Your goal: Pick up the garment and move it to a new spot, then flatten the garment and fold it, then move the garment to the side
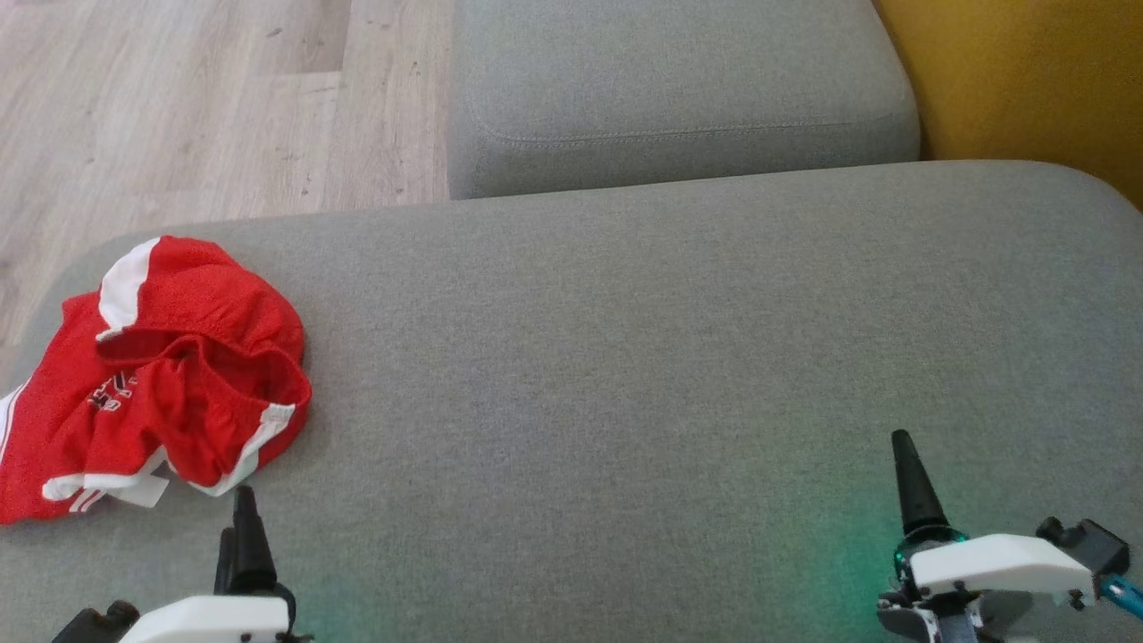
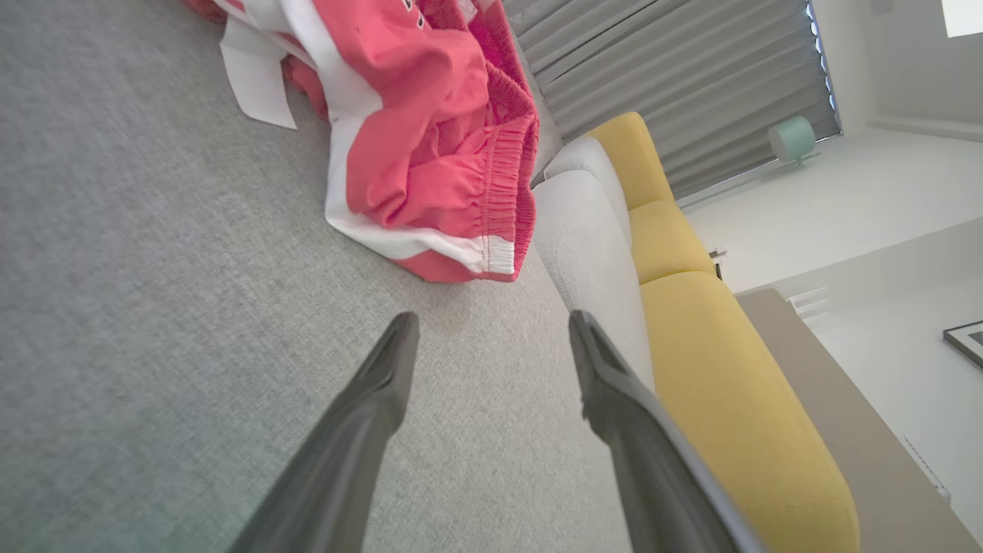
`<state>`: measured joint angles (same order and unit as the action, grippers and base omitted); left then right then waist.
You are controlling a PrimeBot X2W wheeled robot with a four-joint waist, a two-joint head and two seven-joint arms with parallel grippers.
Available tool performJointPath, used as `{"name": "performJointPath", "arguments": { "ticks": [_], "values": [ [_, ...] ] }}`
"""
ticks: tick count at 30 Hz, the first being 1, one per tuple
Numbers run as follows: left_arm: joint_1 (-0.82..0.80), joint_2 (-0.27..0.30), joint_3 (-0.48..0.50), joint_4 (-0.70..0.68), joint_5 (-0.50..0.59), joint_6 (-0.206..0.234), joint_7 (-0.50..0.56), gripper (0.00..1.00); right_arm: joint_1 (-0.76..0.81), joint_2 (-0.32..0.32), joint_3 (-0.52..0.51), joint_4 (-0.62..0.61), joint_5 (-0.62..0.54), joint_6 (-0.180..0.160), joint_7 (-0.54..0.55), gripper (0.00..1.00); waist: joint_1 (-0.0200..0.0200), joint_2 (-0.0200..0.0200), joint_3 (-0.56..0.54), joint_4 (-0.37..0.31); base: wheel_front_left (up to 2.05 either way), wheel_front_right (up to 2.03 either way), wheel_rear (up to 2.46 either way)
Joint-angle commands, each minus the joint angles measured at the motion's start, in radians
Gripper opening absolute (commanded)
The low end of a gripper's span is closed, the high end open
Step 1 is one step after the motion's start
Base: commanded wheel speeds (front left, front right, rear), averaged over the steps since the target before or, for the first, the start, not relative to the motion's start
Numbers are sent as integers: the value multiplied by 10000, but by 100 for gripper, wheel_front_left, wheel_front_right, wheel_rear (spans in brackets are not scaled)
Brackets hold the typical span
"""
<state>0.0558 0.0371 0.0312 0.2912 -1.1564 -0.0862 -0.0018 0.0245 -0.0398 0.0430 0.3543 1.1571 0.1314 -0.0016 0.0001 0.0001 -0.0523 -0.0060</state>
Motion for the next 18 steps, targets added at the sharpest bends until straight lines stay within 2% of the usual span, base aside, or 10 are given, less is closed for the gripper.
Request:
{"name": "performJointPath", "arguments": {
  "ticks": [1,18],
  "values": [
    [-222,75,33,-410,372,64,-122,100,-539,-42,225,-381,-390,-2,-143,100,-1,-1,-28,1,0,0,0],
    [-33,85,-112,-746,2415,340,-597,100,-621,-54,1115,-460,-2470,-3,-614,100,-1,-1,-239,-10,0,0,0]
  ]
}}
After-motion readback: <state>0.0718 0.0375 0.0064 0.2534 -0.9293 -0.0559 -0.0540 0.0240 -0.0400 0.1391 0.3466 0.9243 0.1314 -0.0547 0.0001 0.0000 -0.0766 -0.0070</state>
